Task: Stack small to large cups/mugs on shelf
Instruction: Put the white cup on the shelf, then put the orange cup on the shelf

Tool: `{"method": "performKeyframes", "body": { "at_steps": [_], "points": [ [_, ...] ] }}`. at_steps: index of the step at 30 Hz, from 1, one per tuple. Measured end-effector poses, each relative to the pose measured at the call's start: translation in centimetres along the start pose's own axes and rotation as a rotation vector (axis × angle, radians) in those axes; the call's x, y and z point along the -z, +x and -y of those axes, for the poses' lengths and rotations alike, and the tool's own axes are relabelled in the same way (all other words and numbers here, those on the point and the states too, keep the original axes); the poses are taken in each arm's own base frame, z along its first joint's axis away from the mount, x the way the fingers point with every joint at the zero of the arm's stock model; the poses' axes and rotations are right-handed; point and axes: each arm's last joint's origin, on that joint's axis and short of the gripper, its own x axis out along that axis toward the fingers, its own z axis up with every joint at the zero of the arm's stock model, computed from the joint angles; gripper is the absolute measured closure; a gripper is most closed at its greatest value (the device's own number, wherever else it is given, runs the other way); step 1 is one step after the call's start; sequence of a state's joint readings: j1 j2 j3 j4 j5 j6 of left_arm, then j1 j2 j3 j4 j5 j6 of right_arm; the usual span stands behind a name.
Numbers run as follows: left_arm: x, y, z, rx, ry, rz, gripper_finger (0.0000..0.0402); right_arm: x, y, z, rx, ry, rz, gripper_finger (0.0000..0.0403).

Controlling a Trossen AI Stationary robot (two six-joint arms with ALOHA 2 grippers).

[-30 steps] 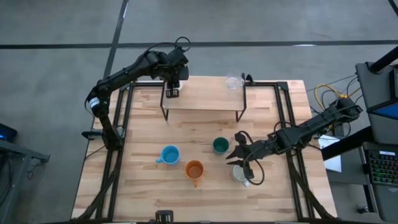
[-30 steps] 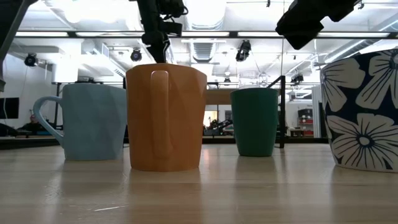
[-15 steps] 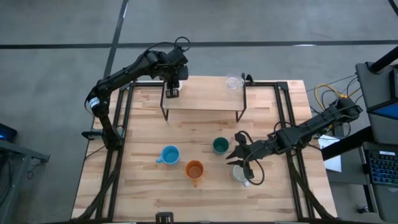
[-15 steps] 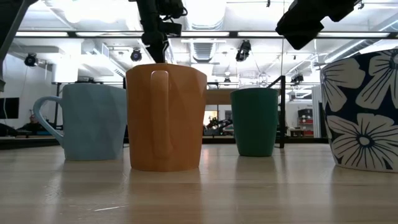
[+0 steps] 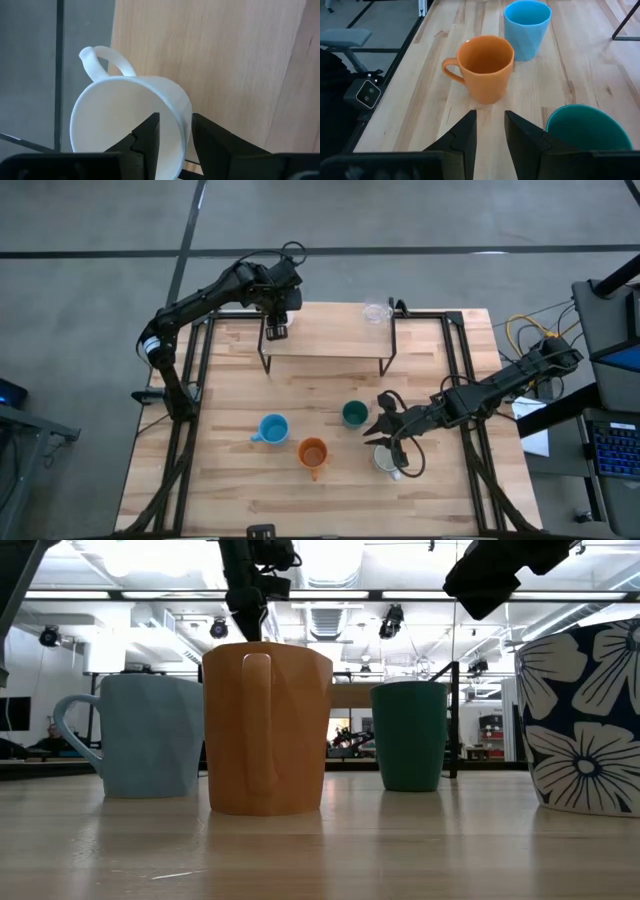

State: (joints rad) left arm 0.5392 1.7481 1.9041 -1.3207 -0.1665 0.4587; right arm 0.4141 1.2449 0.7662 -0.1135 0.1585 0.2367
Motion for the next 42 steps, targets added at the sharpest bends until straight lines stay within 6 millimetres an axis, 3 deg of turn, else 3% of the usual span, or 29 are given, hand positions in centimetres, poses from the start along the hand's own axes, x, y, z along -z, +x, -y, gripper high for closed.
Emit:
{"method": "performKeyframes", "body": {
  "at_steps": [8, 19, 24, 34, 42],
  "points": [
    [0.2, -0.6, 0.2, -0.023, 0.028, -0.008, 0.0303, 0.0, 0.0, 0.0, 0.0, 0.0, 0.0, 0.0309],
    [-0.1, -3.6, 1.9, -0.003, 0.049, 0.022, 0.0303, 0.0, 0.0, 0.0, 0.0, -0.002, 0.0, 0.0309],
    [0.2, -5.4, 4.2, 0.053, 0.048, -0.045, 0.0303, 0.0, 0.0, 0.1, 0.043, -0.004, 0.011, 0.031],
    [1.0, -9.0, 9.7, 0.111, 0.093, 0.054, 0.0303, -0.5, -0.2, 1.6, 0.406, 0.125, 0.134, 0.031],
    [4.7, -9.9, 16.2, 0.327, 0.189, 0.017, 0.0305, -0.6, -0.2, 1.7, 0.408, 0.159, 0.149, 0.0309]
  ]
}}
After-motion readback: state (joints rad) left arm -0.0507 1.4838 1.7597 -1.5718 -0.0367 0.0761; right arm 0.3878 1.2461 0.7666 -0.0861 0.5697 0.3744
